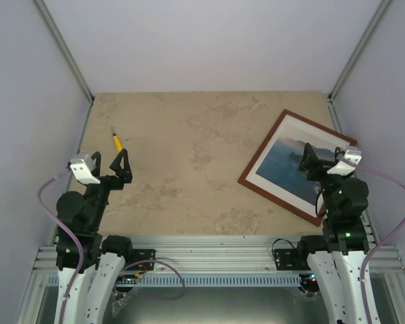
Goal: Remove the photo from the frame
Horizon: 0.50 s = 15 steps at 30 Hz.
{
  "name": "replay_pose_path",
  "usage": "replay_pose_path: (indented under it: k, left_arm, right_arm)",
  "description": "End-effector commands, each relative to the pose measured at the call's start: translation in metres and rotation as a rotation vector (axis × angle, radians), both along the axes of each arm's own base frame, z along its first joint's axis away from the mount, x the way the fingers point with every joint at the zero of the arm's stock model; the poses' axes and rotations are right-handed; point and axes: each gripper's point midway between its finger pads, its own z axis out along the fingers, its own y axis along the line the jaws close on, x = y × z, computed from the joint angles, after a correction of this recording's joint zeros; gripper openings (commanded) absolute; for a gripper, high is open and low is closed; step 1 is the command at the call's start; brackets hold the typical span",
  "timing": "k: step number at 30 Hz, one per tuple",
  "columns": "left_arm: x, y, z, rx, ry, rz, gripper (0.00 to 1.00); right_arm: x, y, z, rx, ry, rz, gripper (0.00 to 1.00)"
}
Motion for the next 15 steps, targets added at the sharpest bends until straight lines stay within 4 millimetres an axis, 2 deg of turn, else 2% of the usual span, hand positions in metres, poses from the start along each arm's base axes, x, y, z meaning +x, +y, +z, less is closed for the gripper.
replay_pose_path:
  k: [1, 6, 9, 15]
  left_arm:
    - [0.004, -0.005, 0.003, 0.007, -0.012, -0.027, 0.99]
    - [0.010, -0.007, 0.001, -0.002, 0.017, -0.035, 0.99]
    - [0.015, -0.017, 0.001, -0.005, 0.042, -0.087, 1.00]
    - [0.032, -0.029, -0.009, 0.001, 0.126, -0.146, 1.00]
  right_arm:
    - [0.001, 0.002, 0.000, 0.019, 0.015, 0.013, 0.98]
    - [0.009, 0.010, -0.004, 0.027, 0.035, 0.061, 0.98]
    - [0.018, 0.020, -0.007, 0.030, 0.066, 0.111, 0.98]
    - [0.050, 0.030, -0.031, 0.038, 0.212, 0.159, 0.98]
